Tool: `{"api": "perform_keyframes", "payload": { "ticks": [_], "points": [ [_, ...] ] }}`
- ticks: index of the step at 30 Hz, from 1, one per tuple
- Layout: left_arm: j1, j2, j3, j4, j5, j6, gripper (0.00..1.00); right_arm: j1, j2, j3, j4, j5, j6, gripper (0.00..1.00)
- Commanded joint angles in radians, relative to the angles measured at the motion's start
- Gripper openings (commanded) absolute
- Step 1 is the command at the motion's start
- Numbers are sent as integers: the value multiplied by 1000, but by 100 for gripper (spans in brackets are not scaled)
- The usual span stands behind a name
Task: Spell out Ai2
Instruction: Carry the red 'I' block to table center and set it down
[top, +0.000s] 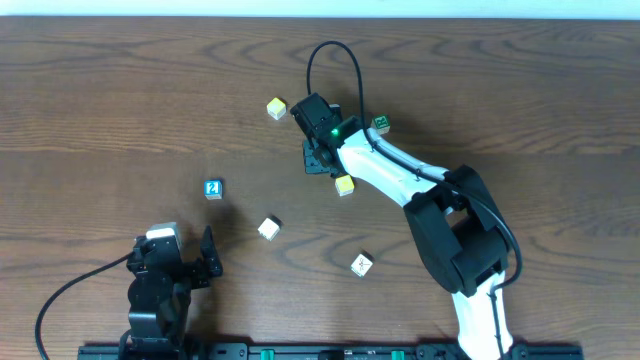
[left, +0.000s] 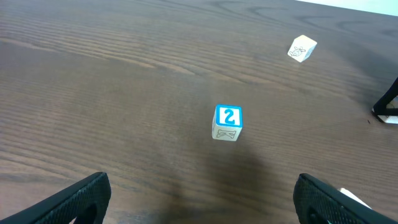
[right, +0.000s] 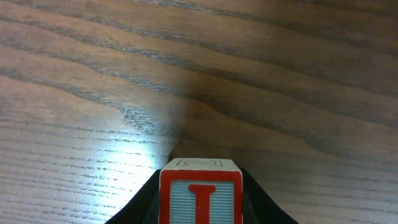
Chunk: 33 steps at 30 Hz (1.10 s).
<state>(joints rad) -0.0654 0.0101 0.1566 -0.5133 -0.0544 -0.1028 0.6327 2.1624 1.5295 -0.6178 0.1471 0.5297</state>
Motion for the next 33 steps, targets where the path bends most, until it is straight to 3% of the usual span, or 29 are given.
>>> {"api": "perform_keyframes", "payload": {
  "ticks": [1,6,33],
  "points": [
    [6,-6,-16,1,0,13,95,1,3,-29,-3,11,65,1],
    [6,-6,-16,1,0,13,95,6,3,-30,-40,59,137,1],
    [6,-6,-16,1,0,13,95,35,3,-30,-58,62,146,1]
  ]
}}
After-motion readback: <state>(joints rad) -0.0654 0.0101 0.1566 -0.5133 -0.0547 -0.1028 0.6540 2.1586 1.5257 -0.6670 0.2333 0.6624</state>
